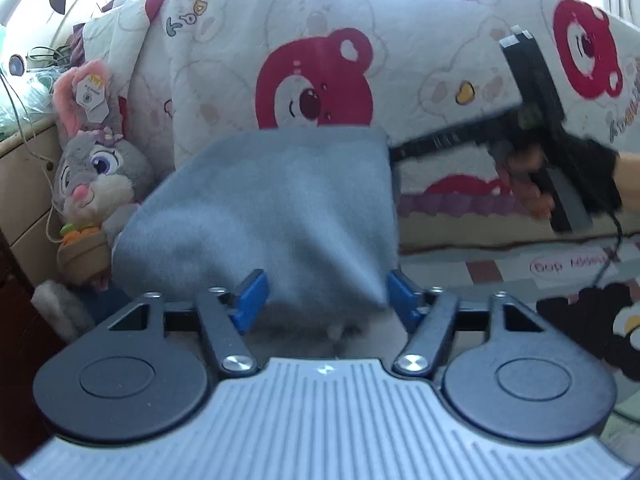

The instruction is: Fold clothes

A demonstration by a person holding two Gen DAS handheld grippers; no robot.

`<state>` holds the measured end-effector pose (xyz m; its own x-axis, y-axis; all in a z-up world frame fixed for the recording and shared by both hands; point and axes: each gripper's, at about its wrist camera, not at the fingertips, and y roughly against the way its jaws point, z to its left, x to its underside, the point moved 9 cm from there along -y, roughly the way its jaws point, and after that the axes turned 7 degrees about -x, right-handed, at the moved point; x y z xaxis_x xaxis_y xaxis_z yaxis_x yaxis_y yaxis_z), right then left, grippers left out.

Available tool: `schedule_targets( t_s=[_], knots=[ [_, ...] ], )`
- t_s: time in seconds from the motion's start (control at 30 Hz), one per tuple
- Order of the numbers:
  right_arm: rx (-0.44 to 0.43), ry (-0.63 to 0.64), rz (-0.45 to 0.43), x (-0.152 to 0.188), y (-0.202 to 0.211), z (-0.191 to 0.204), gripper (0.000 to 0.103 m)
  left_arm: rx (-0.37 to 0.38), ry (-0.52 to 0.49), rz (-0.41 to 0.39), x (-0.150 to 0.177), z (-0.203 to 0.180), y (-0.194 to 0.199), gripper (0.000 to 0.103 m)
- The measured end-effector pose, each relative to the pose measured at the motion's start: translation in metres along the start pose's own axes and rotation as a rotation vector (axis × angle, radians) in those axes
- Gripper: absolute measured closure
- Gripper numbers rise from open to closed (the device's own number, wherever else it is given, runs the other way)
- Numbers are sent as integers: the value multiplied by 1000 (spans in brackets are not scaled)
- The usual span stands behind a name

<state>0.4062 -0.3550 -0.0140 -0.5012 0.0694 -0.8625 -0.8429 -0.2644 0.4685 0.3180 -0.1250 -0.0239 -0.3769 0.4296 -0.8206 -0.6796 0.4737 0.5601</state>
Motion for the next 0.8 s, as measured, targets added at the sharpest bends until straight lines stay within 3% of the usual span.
schedule_targets(
  t_s=[0.1,0.23,0.33,0.4,0.5,0.57,0.67,0.8],
  knots=[
    [8,-39,-22,-3,1,-8,44,-38,71,79,20,-1,0,28],
    [61,-70,-79,6,14,-13,44,-65,183,79,26,-11,9,27],
    [216,27,-103,18,29,-20,42,-54,259,129,28,-28,9,23],
    [248,11,-85,29,38,-32,42,-81,259,138,27,-40,10,23],
    [132,-120,-90,44,56,-42,42,-179,225,148,26,-57,17,15],
    [76,-134,-113,54,74,-33,42,-240,225,171,29,-69,25,14],
    [110,-41,-135,73,106,-13,42,-229,246,159,34,-97,38,5],
    [47,-104,-102,105,144,10,42,-215,263,173,48,-128,45,5]
  ],
)
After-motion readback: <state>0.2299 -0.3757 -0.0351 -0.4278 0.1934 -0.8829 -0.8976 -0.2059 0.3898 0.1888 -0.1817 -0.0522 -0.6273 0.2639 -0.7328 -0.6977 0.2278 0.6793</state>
